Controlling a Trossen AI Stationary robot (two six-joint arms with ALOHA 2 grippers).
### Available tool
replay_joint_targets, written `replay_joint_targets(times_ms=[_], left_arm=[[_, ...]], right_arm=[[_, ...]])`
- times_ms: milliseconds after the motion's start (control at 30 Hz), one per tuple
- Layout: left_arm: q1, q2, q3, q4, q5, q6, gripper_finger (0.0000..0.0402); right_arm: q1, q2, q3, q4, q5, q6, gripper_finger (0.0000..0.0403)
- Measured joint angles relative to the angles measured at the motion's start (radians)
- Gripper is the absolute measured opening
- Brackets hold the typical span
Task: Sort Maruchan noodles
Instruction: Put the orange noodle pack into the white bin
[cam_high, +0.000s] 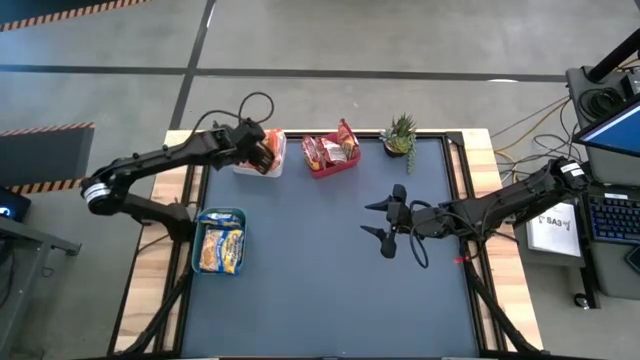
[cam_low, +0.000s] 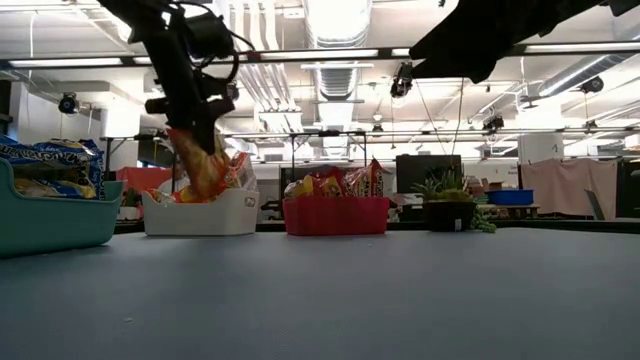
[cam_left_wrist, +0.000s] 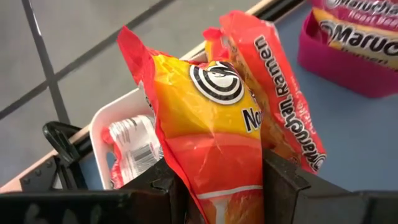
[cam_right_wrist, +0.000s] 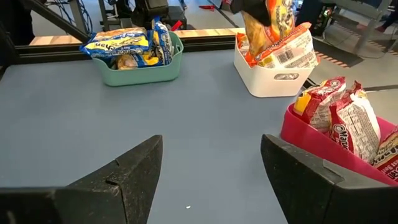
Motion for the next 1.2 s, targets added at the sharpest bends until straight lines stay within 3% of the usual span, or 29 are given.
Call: replay_joint_targets(times_ms=[533, 767, 967, 1200], left_arm=[[0.002, 0.109, 0.001, 0.058, -0.009, -0.022, 0.0134], [0.003, 0.110, 0.001, 0.057, -0.007, 0.001, 0.0184], [0.003, 0.100, 0.029, -0.007, -0.104, 0.074, 0.0230], [0.003, 0.092, 0.108, -0.078, -0.139, 0.148, 0.0248]], right_arm=[[0.000, 0.000, 0.000, -0.002, -0.001, 0.002, 0.0263], [0.000, 0.000, 0.000, -0.002, -0.001, 0.003, 0.0263], [0.000, 0.000, 0.000, -0.002, -0.001, 0.006, 0.0267], [0.000, 0.000, 0.000, -0.002, -0.001, 0.006, 0.0265]])
